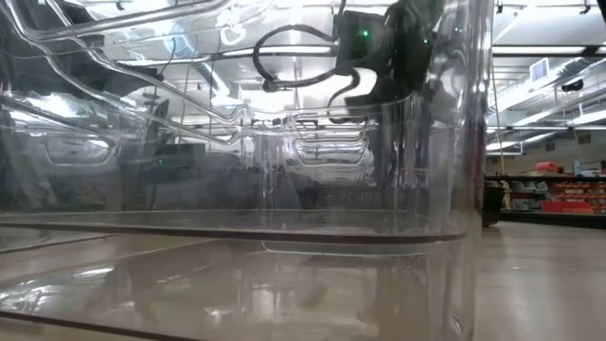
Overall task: Stack baskets by color
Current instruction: Stack the black bin on top of the black bins
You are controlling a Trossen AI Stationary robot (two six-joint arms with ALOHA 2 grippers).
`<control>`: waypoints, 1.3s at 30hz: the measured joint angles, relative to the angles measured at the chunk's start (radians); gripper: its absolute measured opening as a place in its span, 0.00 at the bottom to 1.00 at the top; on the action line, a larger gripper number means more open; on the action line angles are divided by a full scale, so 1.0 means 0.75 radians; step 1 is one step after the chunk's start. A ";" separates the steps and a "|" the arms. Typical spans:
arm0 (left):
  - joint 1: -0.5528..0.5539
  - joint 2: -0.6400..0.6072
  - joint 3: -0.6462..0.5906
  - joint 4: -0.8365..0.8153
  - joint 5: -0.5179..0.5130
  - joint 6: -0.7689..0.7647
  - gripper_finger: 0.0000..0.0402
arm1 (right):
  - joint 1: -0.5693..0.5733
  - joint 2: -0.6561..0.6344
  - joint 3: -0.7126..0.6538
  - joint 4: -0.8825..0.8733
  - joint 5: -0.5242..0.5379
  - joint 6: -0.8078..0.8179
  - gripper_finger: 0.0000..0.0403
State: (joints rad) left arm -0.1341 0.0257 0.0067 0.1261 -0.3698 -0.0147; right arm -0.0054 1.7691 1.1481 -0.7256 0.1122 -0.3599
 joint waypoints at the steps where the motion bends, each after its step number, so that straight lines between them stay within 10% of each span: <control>1: 0.000 0.000 0.000 0.000 0.000 0.000 0.29 | -0.001 0.000 -0.006 0.004 0.000 -0.001 0.50; 19: 0.001 0.000 0.000 0.000 0.000 0.000 0.29 | 0.014 0.000 -0.016 -0.080 -0.001 -0.013 0.03; 39: 0.001 0.000 0.000 0.000 0.000 0.000 0.29 | 0.036 -0.047 0.404 -0.512 0.190 0.027 0.02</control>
State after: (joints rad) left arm -0.1337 0.0257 0.0071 0.1258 -0.3698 -0.0143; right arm 0.0219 1.7341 1.4510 -1.1098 0.2545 -0.3394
